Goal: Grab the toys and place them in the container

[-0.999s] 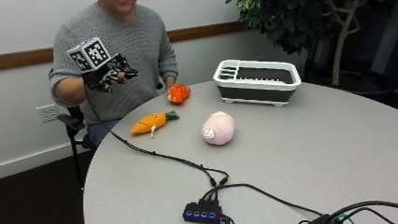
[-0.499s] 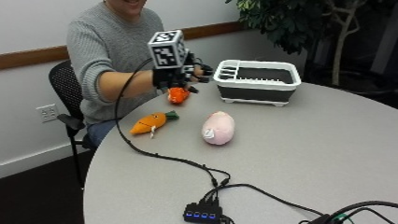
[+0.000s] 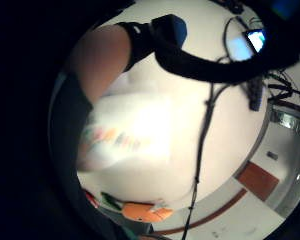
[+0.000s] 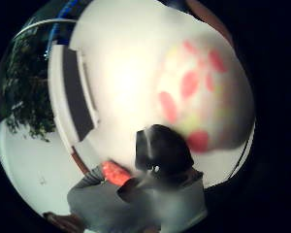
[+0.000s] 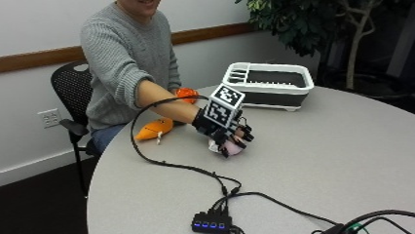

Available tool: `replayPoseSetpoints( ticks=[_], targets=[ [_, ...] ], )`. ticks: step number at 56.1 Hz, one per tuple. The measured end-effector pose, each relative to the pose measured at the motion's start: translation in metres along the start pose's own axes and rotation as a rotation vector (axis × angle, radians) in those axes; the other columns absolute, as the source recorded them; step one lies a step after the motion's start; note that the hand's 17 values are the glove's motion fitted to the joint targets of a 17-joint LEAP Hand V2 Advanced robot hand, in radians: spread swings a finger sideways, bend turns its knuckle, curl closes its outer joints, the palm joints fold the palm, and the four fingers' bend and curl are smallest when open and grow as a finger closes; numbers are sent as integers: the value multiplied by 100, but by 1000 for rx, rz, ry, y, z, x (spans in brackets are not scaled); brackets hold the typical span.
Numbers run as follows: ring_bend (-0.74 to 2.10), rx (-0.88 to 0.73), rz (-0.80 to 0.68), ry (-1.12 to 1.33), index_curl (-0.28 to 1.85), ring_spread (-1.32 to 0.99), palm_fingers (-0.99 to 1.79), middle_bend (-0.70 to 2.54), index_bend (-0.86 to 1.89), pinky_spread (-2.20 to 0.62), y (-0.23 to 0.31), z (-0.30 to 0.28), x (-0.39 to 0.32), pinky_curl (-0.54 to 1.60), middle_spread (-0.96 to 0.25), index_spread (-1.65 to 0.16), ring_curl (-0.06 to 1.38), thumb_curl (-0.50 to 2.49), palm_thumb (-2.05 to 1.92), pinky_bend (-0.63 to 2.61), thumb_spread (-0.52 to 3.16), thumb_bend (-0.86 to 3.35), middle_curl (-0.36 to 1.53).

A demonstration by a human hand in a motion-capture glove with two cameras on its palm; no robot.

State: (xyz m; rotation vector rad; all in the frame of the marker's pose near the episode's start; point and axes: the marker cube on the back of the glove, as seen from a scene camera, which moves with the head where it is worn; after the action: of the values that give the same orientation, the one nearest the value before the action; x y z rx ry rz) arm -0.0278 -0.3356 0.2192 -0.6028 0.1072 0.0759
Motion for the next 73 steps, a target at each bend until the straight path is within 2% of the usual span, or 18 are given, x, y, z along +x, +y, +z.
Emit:
replayPoseSetpoints(
  ticks=[12, 21, 24, 26, 28, 29, 30, 34, 37, 44, 51, 56, 66, 73],
  targets=[
    [17, 49, 15, 54, 35, -6, -11, 12, 15, 6, -2, 14, -2, 40, -16, -39, 22, 29, -2, 112, 124, -3, 19],
    [24, 112, 29, 37, 34, -6, 1, 19, 17, 4, -2, 13, -1, 39, -17, -40, 25, 31, 3, 111, 118, -1, 22],
    [31, 176, 47, 17, 35, -10, 20, 28, 20, 1, -2, 11, -2, 36, -18, -40, 26, 33, 9, 104, 123, 2, 25],
    [32, 225, 68, -13, 35, -12, 23, 28, 20, -1, -2, 8, -2, 35, -19, -40, 25, 34, 11, 101, 124, 3, 26],
    [51, 264, 91, -50, 33, -20, 57, 43, 11, -13, -2, 2, -1, 34, -21, -40, 31, 38, 24, 99, 129, 11, 31],
    [53, 277, 101, -66, 31, -22, 58, 43, 11, -15, -2, -1, 0, 32, -22, -40, 29, 39, 25, 97, 130, 11, 31],
    [63, 288, 108, -77, 32, -26, 66, 42, 13, -19, -2, -5, 0, 33, -22, -40, 33, 42, 34, 98, 128, 16, 31],
    [74, 353, 110, -92, 40, -36, 96, 55, 33, -27, 3, -40, 3, 32, -25, -42, 38, 51, 50, 91, 114, 21, 37],
    [80, 424, 79, -95, 45, -41, 103, 61, 41, -31, 11, -80, 6, 34, -26, -42, 43, 55, 53, 88, 106, 22, 41],
    [91, 544, 45, -123, 56, -48, 104, 74, 52, -37, 38, -148, -5, 38, -26, -41, 52, 64, 56, 88, 87, 20, 50],
    [95, 549, 26, -93, 65, -53, 98, 80, 58, -39, 46, -167, -20, 42, -25, -40, 57, 71, 55, 92, 73, 18, 56],
    [98, 524, -39, -111, 69, -55, 94, 84, 60, -40, 41, -161, -58, 44, -25, -40, 60, 76, 55, 94, 64, 17, 60],
    [102, 446, -258, -124, 78, -58, 85, 88, 64, -41, 24, -146, -209, 49, -24, -39, 65, 84, 54, 100, 54, 14, 68],
    [103, 406, -359, -85, 83, -58, 76, 88, 63, -41, 13, -130, -293, 51, -24, -40, 68, 88, 53, 106, 52, 13, 72]
  ],
)
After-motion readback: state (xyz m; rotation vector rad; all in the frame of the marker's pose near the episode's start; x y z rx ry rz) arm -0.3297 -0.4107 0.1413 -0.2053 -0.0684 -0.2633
